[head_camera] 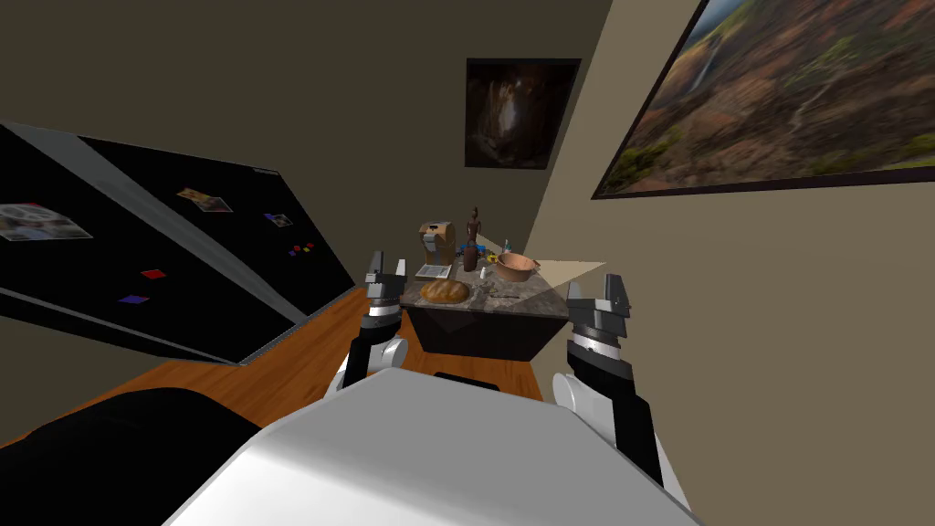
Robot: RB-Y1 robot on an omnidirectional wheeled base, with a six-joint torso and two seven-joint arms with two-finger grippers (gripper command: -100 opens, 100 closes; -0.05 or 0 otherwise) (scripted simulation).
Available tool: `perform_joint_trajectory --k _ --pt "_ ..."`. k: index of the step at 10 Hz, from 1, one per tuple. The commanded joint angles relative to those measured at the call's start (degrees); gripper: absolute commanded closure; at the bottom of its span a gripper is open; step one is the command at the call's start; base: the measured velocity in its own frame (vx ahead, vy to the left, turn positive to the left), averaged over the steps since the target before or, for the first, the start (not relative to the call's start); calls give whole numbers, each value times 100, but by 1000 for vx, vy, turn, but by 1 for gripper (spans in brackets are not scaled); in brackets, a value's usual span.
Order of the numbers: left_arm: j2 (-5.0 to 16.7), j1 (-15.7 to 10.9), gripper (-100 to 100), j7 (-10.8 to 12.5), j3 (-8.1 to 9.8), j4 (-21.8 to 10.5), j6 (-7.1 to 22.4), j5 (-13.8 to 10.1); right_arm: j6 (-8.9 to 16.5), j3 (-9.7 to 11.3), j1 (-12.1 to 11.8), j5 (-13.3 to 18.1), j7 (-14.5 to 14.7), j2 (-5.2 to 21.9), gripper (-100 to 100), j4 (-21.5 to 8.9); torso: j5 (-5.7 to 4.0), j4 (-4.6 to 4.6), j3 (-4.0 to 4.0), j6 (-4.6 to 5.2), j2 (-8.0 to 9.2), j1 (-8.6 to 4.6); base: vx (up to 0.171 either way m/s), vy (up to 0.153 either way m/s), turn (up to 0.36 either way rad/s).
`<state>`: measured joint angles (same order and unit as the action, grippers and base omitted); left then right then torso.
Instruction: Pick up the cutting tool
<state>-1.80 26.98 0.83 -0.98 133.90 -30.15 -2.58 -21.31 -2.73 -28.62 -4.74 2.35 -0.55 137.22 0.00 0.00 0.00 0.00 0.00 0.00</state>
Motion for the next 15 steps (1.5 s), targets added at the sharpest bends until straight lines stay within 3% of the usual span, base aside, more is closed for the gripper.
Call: perform_joint_trajectory --k 1,5,9,10,12,15 --pt "0 0 0 0 0 0 0 0 24 -31 -76 75 11 180 -100 -46 0 0 0 0 0 0 -9 -8 98" --pt "0 -1 0 0 0 0 0 0 138 -194 -524 500 70 774 -100 -327 -4 3 9 -1 16 -19 -34 -39 156" --pt "1 -1 0 0 0 0 0 0 287 -452 -1308 1170 164 1412 -100 -835 -6 6 15 -2 27 -25 -65 -58 279" --pt "1 -1 0 0 0 0 0 0 287 -452 -1308 1184 164 1412 -100 -835 -6 6 16 -2 27 -27 -50 -43 96" --pt "0 -1 0 0 0 0 0 0 365 -599 -1678 1554 221 1751 -100 -1149 -4 4 9 -1 15 -20 -45 -30 314" --pt "0 -1 0 0 0 0 0 0 403 -676 -2048 1787 250 1929 -100 -1314 -4 4 9 -1 14 -17 -41 -25 149"
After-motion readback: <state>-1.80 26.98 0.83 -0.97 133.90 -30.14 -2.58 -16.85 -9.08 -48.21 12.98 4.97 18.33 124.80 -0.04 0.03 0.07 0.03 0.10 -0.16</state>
